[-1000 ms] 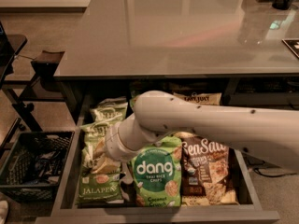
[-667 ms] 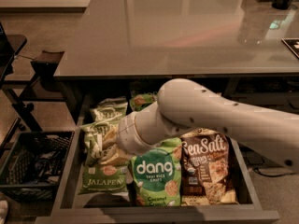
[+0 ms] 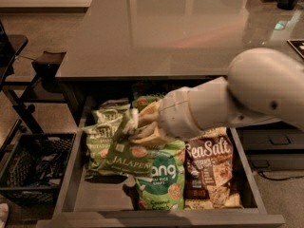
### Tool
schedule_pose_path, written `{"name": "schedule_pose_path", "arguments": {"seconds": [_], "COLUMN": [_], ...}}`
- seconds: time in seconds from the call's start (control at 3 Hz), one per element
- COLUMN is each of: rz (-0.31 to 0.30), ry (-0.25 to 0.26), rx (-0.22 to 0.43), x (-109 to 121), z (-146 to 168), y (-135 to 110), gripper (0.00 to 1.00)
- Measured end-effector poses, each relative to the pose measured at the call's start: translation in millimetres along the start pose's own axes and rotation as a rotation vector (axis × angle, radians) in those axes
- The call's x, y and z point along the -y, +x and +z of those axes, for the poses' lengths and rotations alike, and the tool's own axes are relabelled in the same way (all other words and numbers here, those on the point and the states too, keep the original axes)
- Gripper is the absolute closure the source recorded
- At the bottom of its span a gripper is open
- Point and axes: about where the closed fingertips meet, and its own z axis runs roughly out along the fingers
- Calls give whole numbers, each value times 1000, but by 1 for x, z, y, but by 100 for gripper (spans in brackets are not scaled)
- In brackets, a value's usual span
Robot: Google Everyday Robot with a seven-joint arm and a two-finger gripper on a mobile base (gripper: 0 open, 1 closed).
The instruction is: Pick green jalapeno chip bag from top drawer and place on counter
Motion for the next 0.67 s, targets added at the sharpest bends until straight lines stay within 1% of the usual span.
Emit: {"name": "schedule_pose_path", "arguments": {"seconds": [0.33, 0.67], "rz": [32, 30], "ry": [93, 100], "rx": [-39, -40], "x": [18, 20], "z": [-61, -66], "y": [-6, -7], "gripper": [100, 100]}}
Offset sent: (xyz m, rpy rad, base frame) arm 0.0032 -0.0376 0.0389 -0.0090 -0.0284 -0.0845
